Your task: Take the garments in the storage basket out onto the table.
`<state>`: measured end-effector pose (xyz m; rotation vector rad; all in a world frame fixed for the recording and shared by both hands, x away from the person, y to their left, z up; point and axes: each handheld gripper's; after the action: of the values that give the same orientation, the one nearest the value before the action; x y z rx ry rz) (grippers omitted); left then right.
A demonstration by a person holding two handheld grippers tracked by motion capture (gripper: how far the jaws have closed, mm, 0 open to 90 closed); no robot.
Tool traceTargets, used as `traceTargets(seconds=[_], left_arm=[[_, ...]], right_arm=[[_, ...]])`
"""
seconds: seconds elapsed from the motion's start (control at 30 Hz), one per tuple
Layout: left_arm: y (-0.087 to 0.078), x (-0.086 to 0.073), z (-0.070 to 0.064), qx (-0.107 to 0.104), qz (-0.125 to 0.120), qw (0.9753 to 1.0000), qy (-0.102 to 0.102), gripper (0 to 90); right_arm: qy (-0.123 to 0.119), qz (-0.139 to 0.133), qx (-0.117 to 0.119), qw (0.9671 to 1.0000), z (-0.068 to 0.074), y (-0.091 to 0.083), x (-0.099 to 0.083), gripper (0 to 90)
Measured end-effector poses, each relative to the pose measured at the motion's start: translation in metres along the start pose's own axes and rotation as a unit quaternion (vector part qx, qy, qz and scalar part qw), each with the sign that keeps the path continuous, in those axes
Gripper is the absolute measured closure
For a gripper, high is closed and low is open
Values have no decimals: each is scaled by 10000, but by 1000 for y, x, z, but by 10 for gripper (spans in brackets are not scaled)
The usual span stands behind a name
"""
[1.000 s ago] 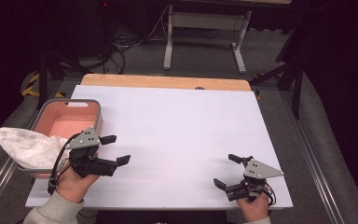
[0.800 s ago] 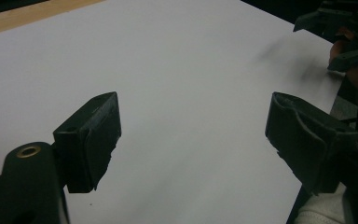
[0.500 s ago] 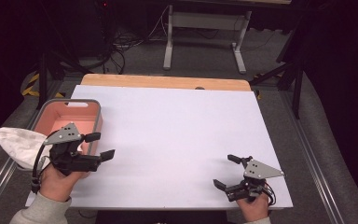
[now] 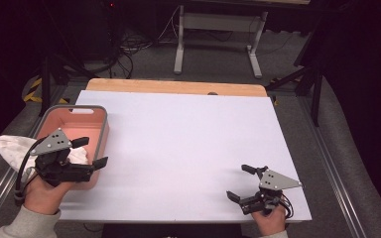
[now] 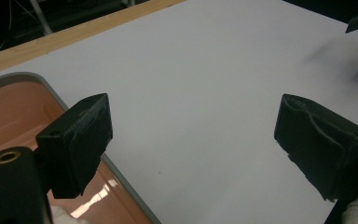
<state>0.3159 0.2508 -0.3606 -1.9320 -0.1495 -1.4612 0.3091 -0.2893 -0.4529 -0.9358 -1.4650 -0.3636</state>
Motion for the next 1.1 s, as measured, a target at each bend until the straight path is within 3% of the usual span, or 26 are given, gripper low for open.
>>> traceTargets(seconds=[0.4, 0.67, 0.83, 0.93, 1.1], left_arm=[[-18, -5, 11, 159, -63, 9995, -256, 84], [-35, -9, 16, 312, -233, 9983, -428, 72], [-47, -12, 21, 507, -259, 9972, -480, 71], [-57, -14, 23, 826, -139, 9954, -463, 65], [-70, -17, 28, 993, -202, 9934, -537, 60]], right_arm=[[28, -9, 95, 10000, 0, 1, 0, 1], [30, -2, 135, 9999, 1, 2, -1, 1], [39, 1, 131, 9999, 1, 2, -1, 1], [40, 2, 126, 9999, 1, 2, -1, 1], [38, 9, 135, 9999, 2, 2, -1, 1]])
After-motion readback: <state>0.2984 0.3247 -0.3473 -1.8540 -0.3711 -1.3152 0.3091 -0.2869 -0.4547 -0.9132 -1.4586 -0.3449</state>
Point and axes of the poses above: each handheld gripper's, and its own axes: y roughly forward along the jaws, x roughly out of its top, z roughly to its left, and after that the axes turned 12 degrees about -x, right-handed
